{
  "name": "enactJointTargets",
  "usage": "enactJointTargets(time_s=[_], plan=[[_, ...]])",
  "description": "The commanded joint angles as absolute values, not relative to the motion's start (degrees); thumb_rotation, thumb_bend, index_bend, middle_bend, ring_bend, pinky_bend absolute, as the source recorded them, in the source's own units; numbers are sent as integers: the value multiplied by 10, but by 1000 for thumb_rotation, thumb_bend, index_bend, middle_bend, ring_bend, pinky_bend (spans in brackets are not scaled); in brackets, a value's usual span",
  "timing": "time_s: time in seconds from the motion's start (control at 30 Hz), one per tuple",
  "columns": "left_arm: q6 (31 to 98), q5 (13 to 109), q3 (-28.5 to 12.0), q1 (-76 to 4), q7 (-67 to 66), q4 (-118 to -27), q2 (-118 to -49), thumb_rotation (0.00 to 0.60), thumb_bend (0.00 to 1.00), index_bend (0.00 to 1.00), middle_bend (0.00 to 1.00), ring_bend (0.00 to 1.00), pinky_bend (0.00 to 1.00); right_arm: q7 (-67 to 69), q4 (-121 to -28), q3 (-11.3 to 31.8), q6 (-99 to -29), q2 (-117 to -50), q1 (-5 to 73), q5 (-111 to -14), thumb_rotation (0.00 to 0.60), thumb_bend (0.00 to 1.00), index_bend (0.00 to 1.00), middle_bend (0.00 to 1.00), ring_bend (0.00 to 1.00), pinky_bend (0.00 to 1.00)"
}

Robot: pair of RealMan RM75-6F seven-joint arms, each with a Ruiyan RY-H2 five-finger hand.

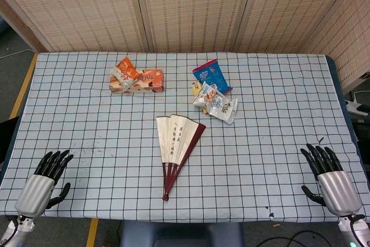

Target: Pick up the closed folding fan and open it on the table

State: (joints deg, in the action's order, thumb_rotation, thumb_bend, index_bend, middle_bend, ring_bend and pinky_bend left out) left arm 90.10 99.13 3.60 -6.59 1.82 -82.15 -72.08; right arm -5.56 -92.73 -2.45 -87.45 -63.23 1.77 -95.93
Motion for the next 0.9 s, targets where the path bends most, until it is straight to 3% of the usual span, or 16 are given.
enactJointTargets(time_s=[0.03, 0.23, 0.5, 0.67, 0.9], plan=[[903, 995, 36, -67, 20, -822, -720, 600, 468, 0, 0, 0, 49, -63, -928, -26, -866, -637, 20, -957, 600, 147, 0, 0, 0, 0], [937, 1017, 24, -73, 50, -825, -727, 600, 469, 0, 0, 0, 49, -120, -945, -10, -813, -680, 64, -973, 600, 147, 10, 0, 0, 0], [960, 1032, 20, -79, 88, -814, -715, 600, 477, 0, 0, 0, 46, -158, -878, 66, -657, -835, 216, -960, 600, 147, 266, 0, 0, 0], [966, 1037, 25, -78, 111, -803, -709, 600, 485, 0, 0, 0, 46, -165, -782, 87, -646, -953, 267, -955, 600, 147, 348, 0, 0, 0], [963, 1025, 25, -75, 118, -804, -702, 600, 485, 0, 0, 0, 46, -165, -650, 82, -644, -1074, 310, -958, 600, 147, 355, 0, 0, 0]])
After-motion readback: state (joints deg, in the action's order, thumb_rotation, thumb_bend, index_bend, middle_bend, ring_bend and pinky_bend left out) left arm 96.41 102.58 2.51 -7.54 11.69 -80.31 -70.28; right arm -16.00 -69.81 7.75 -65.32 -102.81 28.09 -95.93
